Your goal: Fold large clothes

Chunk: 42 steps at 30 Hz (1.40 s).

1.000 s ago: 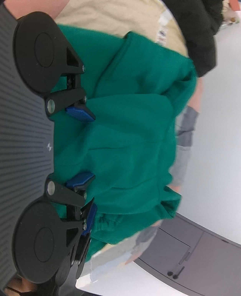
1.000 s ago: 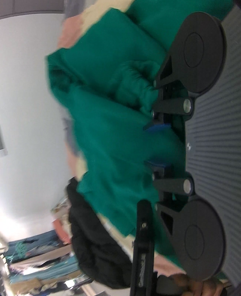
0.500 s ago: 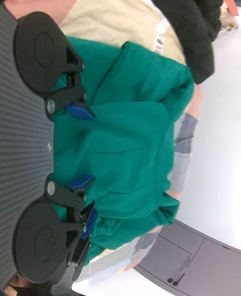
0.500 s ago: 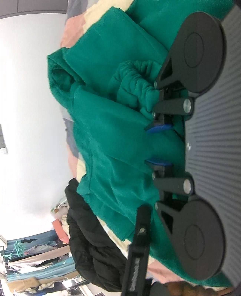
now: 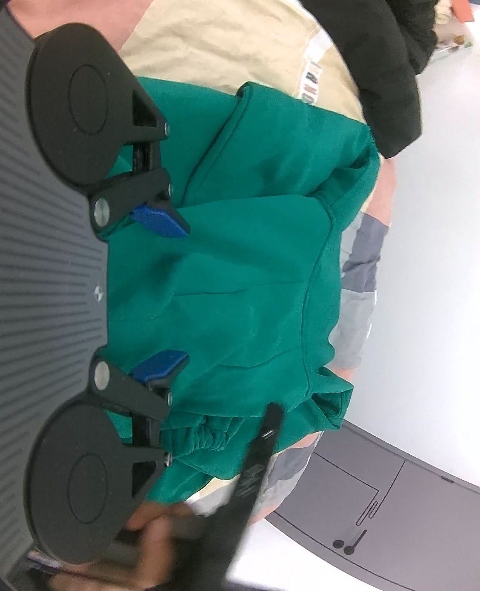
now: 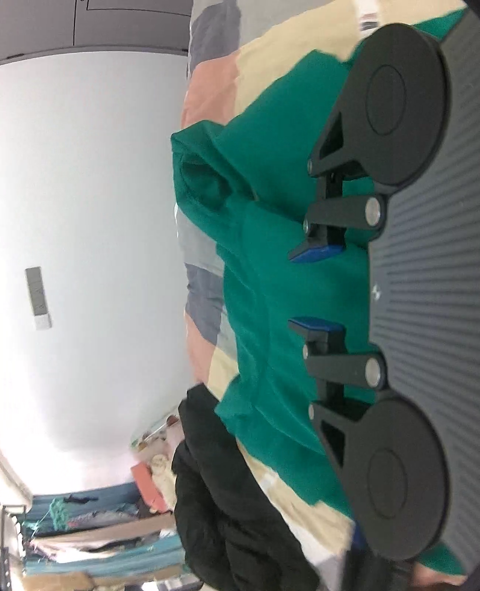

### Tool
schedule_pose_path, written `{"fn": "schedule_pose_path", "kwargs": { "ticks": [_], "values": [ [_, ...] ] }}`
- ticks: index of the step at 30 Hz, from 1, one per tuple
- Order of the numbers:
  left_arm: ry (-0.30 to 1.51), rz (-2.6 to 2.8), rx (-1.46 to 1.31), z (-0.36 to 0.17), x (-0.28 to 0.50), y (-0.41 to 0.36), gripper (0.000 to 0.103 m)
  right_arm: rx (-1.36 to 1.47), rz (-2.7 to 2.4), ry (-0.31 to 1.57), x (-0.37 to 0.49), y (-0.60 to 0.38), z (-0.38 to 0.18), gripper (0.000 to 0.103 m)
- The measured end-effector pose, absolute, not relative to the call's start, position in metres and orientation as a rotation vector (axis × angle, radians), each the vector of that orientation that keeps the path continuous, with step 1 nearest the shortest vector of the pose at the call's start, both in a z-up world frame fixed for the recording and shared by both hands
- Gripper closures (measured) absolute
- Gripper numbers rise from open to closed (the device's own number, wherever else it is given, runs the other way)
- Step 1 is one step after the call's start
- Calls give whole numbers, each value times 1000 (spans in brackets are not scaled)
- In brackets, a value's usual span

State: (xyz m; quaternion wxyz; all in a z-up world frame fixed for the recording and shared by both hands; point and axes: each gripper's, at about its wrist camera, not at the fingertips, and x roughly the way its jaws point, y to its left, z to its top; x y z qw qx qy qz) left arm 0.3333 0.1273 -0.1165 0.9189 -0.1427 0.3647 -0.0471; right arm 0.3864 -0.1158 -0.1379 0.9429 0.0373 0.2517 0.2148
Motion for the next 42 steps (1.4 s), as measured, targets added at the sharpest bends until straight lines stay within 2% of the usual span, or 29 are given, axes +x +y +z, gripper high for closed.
{"fn": "schedule_pose_path", "kwargs": {
  "ticks": [6, 12, 18, 24, 33, 42],
  "values": [
    [774, -91, -266, -122, 338, 137, 30, -11, 379, 521, 452, -87, -126, 68],
    [808, -134, -308, -134, 349, 142, 30, -133, 346, 556, 501, -60, -137, 70],
    [809, -154, -336, -141, 354, 145, 24, -204, 273, 651, 534, -51, -175, 71],
    [810, -171, -380, -144, 359, 154, 23, -105, 232, 707, 553, -69, -202, 71],
    [813, -174, -473, -150, 365, 170, 23, -125, 222, 679, 523, -64, -179, 70],
    [770, -162, -460, -139, 351, 171, 23, -41, 358, 661, 425, -80, -145, 69]
  ]
}}
